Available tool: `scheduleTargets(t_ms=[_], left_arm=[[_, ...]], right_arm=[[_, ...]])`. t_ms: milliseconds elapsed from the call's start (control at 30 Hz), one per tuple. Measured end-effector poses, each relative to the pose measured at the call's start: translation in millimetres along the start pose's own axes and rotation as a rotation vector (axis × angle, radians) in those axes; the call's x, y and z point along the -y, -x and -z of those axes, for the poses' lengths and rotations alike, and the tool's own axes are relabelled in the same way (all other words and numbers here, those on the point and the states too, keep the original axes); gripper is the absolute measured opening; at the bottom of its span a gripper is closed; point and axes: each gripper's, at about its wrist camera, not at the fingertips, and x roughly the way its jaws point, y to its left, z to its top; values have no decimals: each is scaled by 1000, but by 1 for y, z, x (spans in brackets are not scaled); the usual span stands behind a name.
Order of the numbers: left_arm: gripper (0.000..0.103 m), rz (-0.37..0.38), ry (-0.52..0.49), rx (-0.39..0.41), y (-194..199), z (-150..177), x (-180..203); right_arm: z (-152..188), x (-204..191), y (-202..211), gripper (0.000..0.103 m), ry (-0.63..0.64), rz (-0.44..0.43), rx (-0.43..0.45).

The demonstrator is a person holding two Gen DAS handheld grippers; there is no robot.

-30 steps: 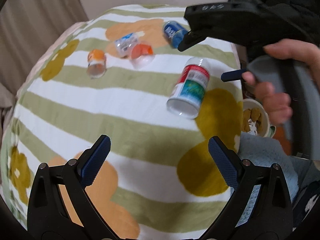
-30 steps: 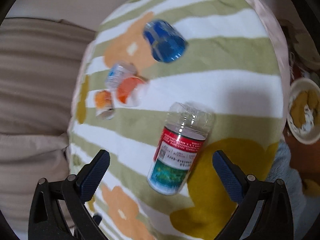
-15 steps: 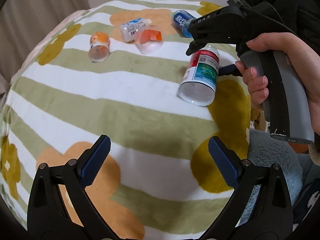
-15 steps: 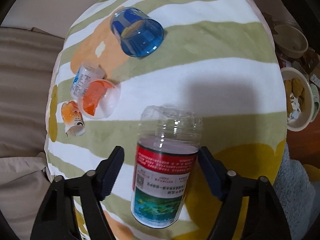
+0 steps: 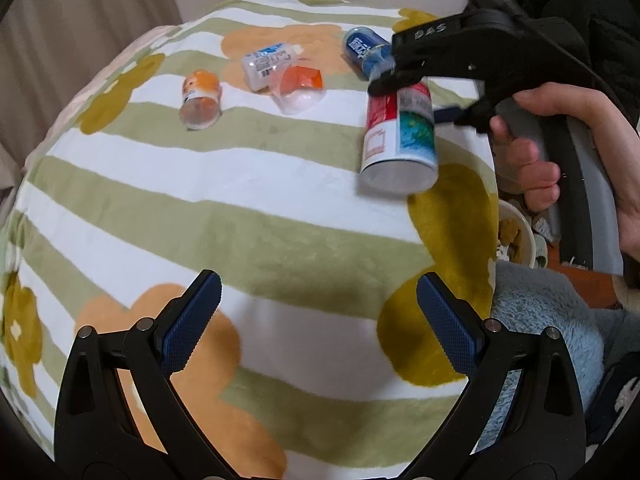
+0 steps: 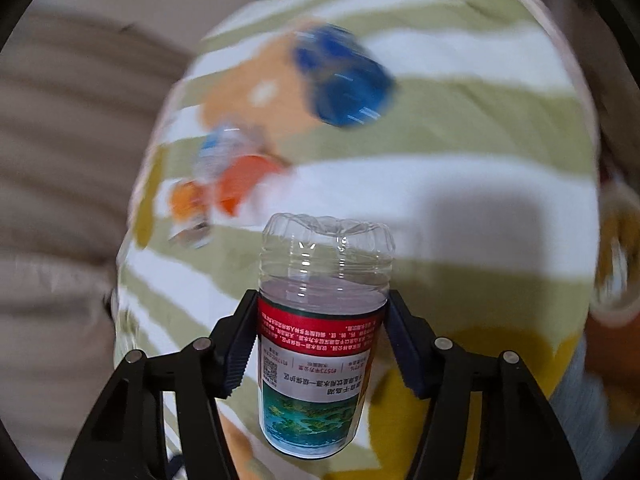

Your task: Flip cup upside down

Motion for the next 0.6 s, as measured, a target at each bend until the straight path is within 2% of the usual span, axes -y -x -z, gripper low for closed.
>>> scheduleTargets(t_ms=[133, 233, 333, 367, 467, 600], left_arm=[[98, -4, 26, 7, 0, 0, -4], [98, -8, 53, 30, 2, 3, -7], [98, -16, 95, 53, 2, 6, -10], [98, -21, 112, 58, 2, 7, -12], [98, -28, 165, 71, -1, 11, -19], [98, -34, 239, 91, -3, 13, -28]], right_arm=[[-7, -29, 13, 57, 283, -59, 40], [4, -56, 27, 57, 645, -99, 137], [29, -61, 32, 57, 955, -132, 199], [37, -59, 31, 57, 1024, -142, 211], [49, -47, 23, 57, 1134, -156, 246], [53, -34, 21, 57, 1184, -208, 333]])
